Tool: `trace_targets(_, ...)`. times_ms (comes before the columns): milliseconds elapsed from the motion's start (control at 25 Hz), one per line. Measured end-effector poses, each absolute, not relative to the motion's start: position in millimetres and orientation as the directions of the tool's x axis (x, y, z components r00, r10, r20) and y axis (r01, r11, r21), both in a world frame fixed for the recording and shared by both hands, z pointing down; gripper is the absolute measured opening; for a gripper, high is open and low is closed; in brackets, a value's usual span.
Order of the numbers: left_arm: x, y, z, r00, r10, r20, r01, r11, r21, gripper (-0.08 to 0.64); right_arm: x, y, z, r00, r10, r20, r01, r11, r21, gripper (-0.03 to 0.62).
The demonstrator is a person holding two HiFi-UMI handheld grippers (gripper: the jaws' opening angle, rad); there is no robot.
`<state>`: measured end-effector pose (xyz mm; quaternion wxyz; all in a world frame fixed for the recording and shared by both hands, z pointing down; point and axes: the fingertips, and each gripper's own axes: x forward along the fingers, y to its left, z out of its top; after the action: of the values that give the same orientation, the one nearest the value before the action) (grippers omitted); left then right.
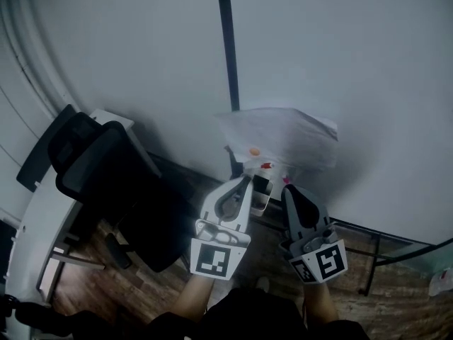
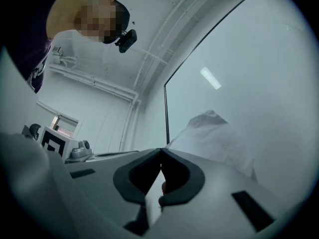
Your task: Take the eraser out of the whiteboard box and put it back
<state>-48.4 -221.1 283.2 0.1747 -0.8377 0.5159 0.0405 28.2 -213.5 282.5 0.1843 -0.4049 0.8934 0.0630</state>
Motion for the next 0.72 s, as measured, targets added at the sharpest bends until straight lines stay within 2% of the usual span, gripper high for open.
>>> trace_targets(720, -43, -199, 288, 0.394, -0.89, -0.228, -0.909, -0.342, -0.238, 0.005, 36, -199, 283, -0.644, -0.656, -0.394, -0.701, 0.712, -0.04, 0.003)
